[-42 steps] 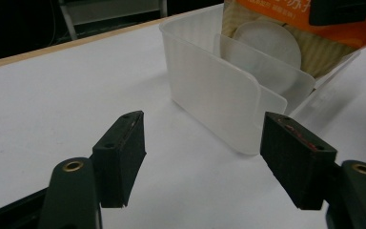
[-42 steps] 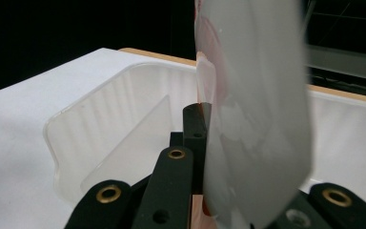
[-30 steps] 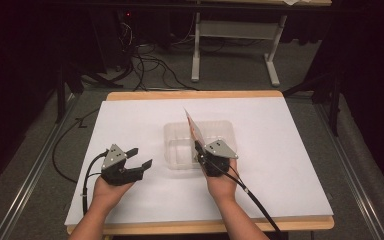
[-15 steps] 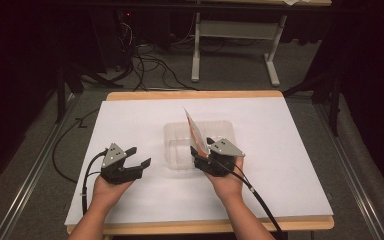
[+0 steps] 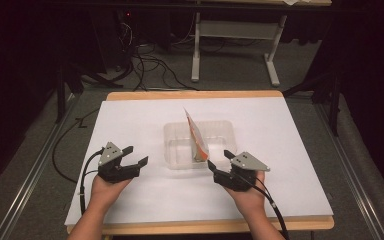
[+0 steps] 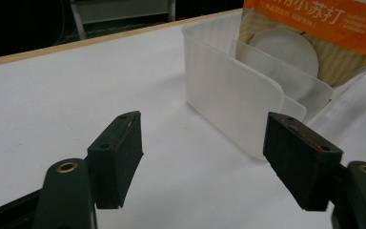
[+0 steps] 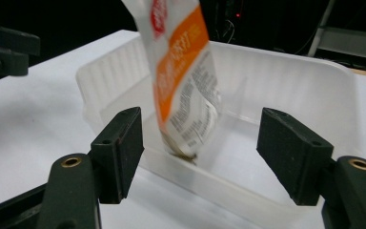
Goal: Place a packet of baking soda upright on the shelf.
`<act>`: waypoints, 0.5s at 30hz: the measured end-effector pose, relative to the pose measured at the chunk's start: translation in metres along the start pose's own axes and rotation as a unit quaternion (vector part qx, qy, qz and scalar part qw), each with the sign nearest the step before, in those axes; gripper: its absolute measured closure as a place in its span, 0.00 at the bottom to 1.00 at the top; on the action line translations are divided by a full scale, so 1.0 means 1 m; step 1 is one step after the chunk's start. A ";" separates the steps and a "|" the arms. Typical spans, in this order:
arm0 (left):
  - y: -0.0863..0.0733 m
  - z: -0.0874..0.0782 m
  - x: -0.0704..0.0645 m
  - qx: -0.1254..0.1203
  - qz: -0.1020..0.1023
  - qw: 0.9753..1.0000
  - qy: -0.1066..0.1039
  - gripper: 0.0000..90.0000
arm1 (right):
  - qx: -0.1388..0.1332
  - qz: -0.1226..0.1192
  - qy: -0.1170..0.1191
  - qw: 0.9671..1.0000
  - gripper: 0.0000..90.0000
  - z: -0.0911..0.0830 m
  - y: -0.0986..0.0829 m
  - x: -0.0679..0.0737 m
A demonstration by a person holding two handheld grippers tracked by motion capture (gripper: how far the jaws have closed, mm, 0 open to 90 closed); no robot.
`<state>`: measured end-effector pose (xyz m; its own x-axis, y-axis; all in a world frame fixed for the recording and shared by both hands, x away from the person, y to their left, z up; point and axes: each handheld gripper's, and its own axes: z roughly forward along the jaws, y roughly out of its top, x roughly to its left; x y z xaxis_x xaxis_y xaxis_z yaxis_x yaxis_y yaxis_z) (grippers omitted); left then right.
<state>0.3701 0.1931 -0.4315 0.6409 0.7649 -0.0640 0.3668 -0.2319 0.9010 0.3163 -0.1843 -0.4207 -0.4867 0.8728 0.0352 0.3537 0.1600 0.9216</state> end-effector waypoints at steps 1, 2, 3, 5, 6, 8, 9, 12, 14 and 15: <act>0.000 -0.001 0.000 -0.001 -0.002 1.000 0.000 0.33 | 0.002 0.000 -0.006 1.000 0.37 -0.004 -0.002 -0.004; 0.000 -0.001 0.001 -0.001 -0.005 1.000 -0.001 0.33 | 0.006 -0.004 -0.013 1.000 0.37 -0.008 -0.004 -0.008; 0.000 -0.002 0.002 -0.001 -0.006 1.000 -0.001 0.32 | 0.008 -0.003 -0.019 1.000 0.37 -0.013 -0.005 -0.012; -0.001 -0.002 0.003 0.000 -0.009 1.000 0.000 0.31 | 0.002 -0.003 -0.033 0.999 0.38 -0.024 -0.006 -0.024; -0.002 -0.002 0.004 0.002 -0.010 1.000 0.002 0.31 | 0.001 0.002 -0.037 0.999 0.38 -0.029 -0.006 -0.029; -0.002 -0.002 0.006 0.004 -0.015 1.000 0.003 0.31 | -0.002 0.004 -0.057 0.998 0.41 -0.041 -0.005 -0.044; -0.002 -0.003 0.006 0.004 -0.016 1.000 0.007 0.30 | -0.001 0.004 -0.070 0.998 0.41 -0.047 -0.005 -0.053; -0.003 -0.003 0.008 0.007 -0.017 1.000 0.014 0.29 | 0.000 0.020 -0.108 0.994 0.41 -0.066 -0.010 -0.084; -0.004 -0.002 0.008 0.016 -0.022 1.000 0.014 0.27 | -0.006 0.031 -0.134 0.990 0.41 -0.079 -0.021 -0.104; -0.004 -0.001 0.008 0.023 -0.024 0.999 0.012 0.26 | -0.008 0.033 -0.149 0.988 0.41 -0.085 -0.031 -0.113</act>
<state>0.3727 0.2004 -0.4355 0.6056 0.7901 -0.0948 0.4269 -0.2220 0.8766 0.2923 -0.3268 -0.4207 -0.2049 0.9786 -0.0170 0.3637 0.0923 0.9269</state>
